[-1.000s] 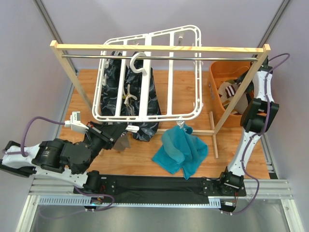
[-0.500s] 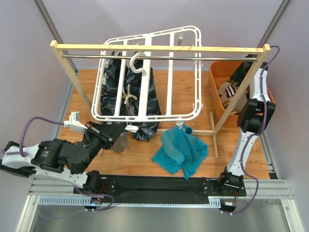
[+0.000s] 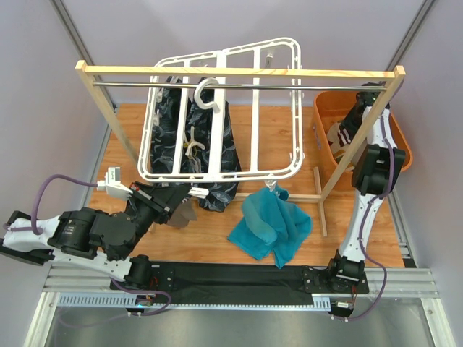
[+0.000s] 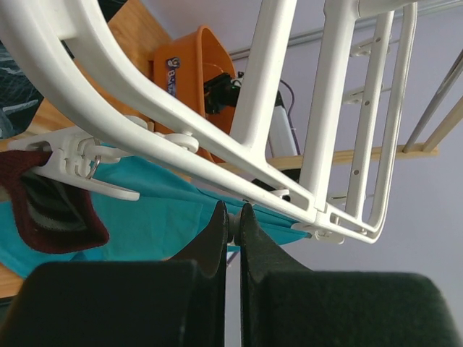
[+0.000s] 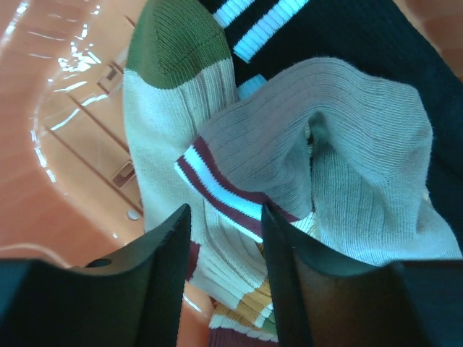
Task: Clip the socks to the hanger
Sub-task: Pick up the sock.
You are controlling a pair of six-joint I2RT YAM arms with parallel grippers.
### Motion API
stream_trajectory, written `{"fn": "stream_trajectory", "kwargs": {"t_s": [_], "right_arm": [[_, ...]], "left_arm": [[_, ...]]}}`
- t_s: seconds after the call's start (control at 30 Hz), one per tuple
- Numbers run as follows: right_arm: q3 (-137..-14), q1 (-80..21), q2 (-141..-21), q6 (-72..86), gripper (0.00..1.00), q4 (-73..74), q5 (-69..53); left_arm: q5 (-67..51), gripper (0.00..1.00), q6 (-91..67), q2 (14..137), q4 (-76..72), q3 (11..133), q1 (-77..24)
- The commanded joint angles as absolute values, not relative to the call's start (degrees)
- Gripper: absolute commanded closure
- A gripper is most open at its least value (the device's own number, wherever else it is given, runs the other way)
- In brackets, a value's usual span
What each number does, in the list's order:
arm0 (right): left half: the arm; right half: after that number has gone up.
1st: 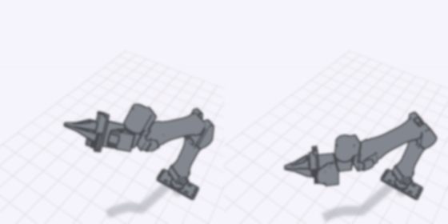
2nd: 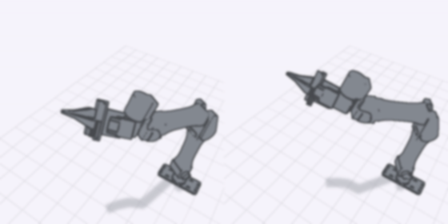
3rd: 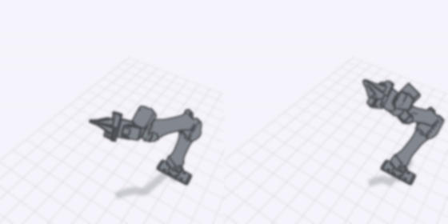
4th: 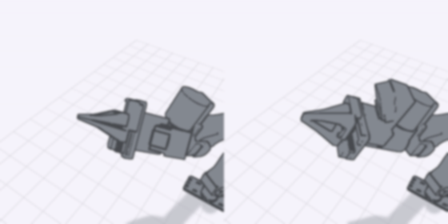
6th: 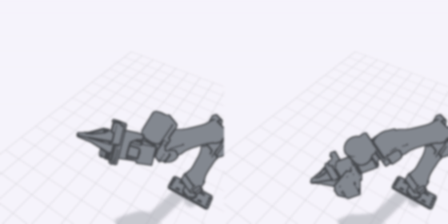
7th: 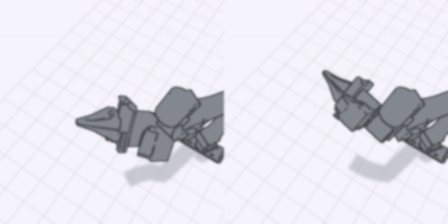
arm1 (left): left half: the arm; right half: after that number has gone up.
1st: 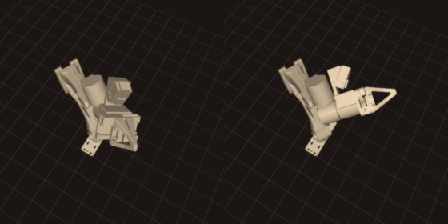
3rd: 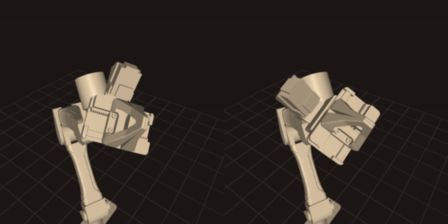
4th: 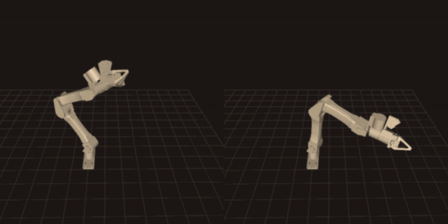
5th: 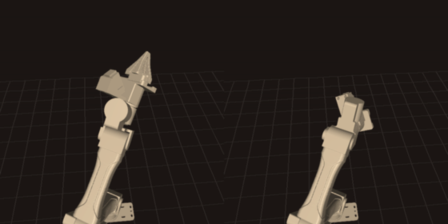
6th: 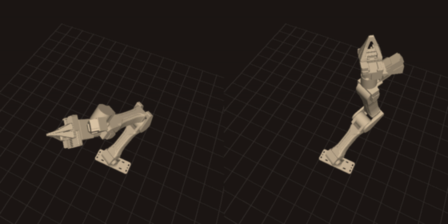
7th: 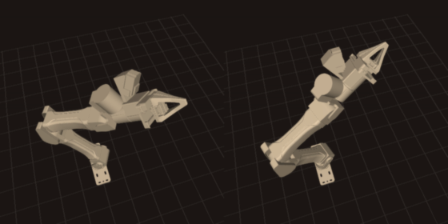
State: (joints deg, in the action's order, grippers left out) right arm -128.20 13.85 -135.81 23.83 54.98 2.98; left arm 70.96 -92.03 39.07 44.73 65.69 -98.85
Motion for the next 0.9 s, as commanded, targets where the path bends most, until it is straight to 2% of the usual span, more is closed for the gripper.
{"fn": "stream_trajectory", "kwargs": {"t_s": [0.0, 0.27, 0.37, 0.53, 0.73, 0.87], "right_arm": [[-127.7, 13.1, -137.11, 22.5, 0.57, 52.21, 7.9], [-131.04, 13.01, -141.32, 23.82, 0.65, 52.38, 7.03], [-132.27, 13.1, -142.03, 24.43, 0.81, 53.08, 7.38], [-131.57, 13.27, -137.91, 24.87, 1.0, 51.95, 6.24], [-132.19, 15.46, -133.42, 28.2, 1.0, 52.21, 1.68], [-132.28, 17.84, -132.01, 31.81, 1.0, 51.5, -5.86]], "left_arm": [[68.64, 1.0, -90.09, 40.34, 50.71, 65.04, -98.96], [68.91, 1.0, -90.17, 40.43, 51.06, 65.21, -98.96], [68.99, 1.0, -90.09, 40.43, 51.15, 65.39, -98.96], [68.91, 1.0, -90.96, 40.26, 52.38, 65.48, -98.96], [68.91, 1.0, -91.14, 39.9, 52.21, 65.13, -98.96], [68.82, 1.0, -91.14, 39.81, 52.29, 65.13, -98.96]]}}
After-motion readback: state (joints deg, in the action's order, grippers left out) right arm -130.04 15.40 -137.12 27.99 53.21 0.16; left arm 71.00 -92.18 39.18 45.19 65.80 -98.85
